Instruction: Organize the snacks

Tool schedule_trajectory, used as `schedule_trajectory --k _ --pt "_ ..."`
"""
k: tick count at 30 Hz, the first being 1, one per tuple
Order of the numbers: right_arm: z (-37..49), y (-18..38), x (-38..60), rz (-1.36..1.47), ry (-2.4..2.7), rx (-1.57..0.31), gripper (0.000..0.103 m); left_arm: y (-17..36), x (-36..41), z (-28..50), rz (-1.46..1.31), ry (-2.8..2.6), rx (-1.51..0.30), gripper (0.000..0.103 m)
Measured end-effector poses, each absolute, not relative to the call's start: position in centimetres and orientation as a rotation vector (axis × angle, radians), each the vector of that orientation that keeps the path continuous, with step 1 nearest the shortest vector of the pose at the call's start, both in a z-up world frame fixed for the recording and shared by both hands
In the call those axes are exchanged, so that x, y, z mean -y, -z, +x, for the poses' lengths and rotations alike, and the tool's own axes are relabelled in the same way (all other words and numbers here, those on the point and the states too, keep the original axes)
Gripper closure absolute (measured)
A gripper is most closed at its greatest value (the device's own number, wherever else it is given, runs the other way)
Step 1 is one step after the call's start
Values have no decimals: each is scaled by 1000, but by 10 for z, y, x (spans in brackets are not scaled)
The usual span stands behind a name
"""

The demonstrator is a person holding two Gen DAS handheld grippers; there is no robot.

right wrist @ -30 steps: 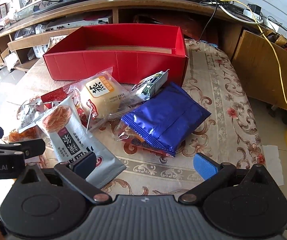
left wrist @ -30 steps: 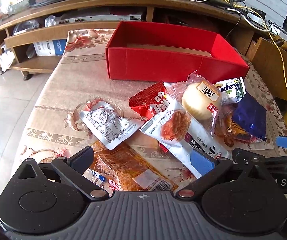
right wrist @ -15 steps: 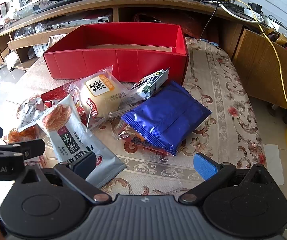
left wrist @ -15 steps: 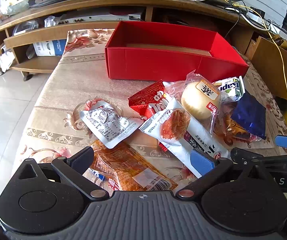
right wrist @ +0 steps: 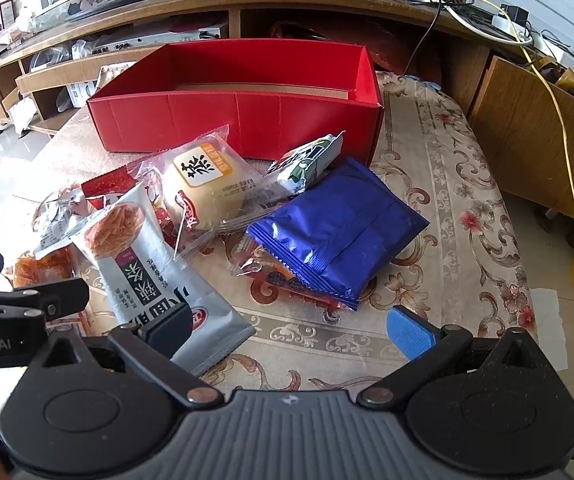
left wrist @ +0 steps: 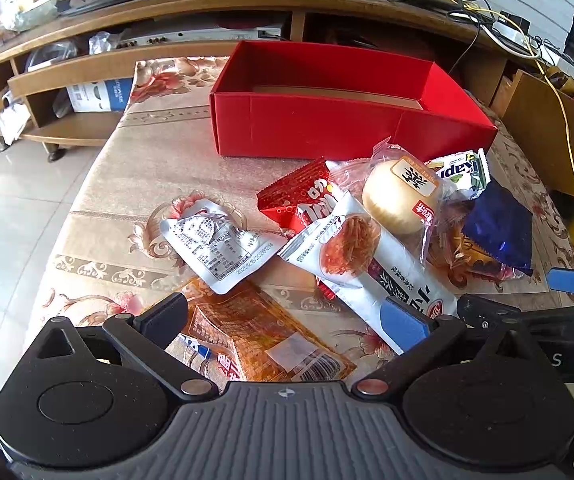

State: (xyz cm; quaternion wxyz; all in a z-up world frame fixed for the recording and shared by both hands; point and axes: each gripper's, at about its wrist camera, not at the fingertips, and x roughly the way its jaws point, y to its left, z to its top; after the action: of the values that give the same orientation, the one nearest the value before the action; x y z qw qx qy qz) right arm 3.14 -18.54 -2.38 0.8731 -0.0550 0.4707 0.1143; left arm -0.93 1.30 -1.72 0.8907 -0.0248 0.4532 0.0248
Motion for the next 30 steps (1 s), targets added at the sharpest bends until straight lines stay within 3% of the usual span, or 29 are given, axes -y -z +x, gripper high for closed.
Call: schedule_trajectory --k 30 --pt "43 30 172 -142 -291 -1021 0 18 -21 -10 -60 -63 -959 0"
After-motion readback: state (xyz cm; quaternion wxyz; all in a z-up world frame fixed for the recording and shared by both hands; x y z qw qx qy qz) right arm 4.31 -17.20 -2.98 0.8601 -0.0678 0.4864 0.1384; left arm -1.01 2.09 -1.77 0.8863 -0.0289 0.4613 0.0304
